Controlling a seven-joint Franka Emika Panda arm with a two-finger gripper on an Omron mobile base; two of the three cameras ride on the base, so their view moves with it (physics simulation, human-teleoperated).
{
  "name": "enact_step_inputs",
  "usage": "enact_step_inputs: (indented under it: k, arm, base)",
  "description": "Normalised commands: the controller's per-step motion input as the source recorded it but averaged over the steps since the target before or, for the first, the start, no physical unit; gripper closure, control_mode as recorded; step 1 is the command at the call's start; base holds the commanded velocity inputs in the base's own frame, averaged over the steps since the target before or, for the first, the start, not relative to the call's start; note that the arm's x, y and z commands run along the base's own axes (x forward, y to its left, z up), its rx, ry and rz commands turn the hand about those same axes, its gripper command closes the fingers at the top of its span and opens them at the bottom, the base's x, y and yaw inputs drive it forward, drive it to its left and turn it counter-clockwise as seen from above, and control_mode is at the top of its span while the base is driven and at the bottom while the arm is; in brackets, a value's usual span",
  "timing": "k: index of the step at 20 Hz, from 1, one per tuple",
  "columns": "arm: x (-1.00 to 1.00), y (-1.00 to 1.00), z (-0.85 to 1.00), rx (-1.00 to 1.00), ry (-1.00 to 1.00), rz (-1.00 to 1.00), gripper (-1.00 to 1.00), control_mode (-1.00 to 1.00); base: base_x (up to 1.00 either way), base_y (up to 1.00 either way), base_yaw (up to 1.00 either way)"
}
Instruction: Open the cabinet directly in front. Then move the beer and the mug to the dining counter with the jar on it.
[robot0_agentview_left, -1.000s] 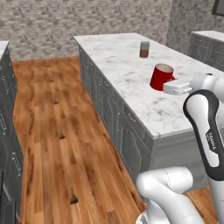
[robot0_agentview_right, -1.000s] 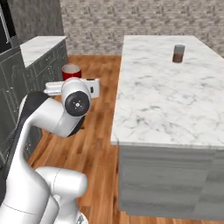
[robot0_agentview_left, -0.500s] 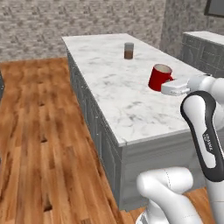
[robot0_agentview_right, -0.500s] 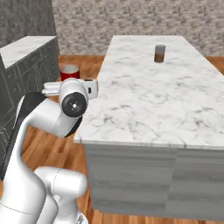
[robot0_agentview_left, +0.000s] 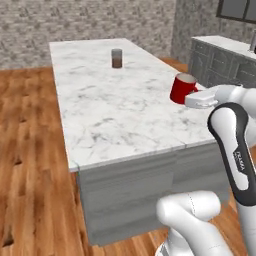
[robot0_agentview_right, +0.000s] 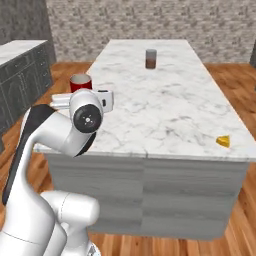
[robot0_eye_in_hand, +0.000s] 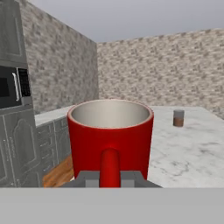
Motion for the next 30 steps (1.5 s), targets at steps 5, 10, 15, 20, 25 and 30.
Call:
enact_step_inputs:
  k: [5,10,15,20,25,30]
  arm:
    - [0.00,0.00,0.00,0.00,0.00,0.00,1.00,1.00]
    - [0.00,0.00,0.00,0.00,0.00,0.00,1.00,1.00]
    - [0.00,0.00,0.00,0.00,0.00,0.00,1.00,1.00]
    - [0.00,0.00,0.00,0.00,0.00,0.00,1.00,1.00]
    - [0.00,0.00,0.00,0.00,0.00,0.00,1.00,1.00]
    - [0.00,0.00,0.00,0.00,0.00,0.00,1.00,1.00]
  base:
    - [-0.14,-1.00,-0.02]
    - [0.20,-1.00,-0.01]
    - [0.32,-1.00,-0.01]
    - [0.42,-1.00,-0.01]
    - [0.45,-1.00,0.00]
    - [0.53,-1.00,0.00]
